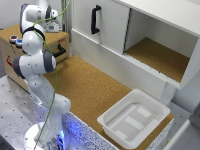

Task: Go towards the pink block and pick it up

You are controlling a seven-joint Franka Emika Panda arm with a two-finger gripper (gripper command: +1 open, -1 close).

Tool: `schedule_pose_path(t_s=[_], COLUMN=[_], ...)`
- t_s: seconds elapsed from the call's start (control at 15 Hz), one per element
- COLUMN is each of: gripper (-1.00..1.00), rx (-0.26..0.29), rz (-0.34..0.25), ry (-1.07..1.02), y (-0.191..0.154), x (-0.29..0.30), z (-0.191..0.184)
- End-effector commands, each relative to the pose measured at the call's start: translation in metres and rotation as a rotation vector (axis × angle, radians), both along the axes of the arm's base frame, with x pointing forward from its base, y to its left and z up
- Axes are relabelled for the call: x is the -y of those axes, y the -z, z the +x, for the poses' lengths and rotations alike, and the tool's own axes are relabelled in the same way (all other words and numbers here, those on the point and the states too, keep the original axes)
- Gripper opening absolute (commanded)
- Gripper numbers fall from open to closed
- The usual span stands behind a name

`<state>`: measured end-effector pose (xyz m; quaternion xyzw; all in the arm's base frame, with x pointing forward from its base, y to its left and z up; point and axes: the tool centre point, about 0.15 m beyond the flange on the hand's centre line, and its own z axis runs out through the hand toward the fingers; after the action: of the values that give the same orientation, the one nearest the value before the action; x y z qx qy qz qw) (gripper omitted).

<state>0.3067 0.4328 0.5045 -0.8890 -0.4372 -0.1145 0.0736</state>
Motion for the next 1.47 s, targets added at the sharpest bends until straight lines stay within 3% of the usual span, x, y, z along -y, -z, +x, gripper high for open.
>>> schedule_pose_path(t_s=[0.0, 0.33, 0.4, 1.0, 1.2, 1.33, 1.4], gripper=[1.0, 1.0, -1.0, -1.0, -1.0, -1.0, -1.0], rx=[-0.028, -0.041, -0.044, -0.051, 0.01, 0.124, 0.143], rz=[-0.19, -0.238, -0.242, -0.279, -0.3, -0.364, -0.35], ry=[0.001, -0.009, -0.01, -0.016, 0.0, 0.037, 0.054], y=[0.006, 0.021, 0.024, 0.043, 0.029, 0.008, -0.006], x=[-0.045, -0.048, -0.048, -0.06, -0.058, -0.051, -0.044], z=[0.008, 0.002, 0.003, 0.013, 0.009, -0.002, -0.007])
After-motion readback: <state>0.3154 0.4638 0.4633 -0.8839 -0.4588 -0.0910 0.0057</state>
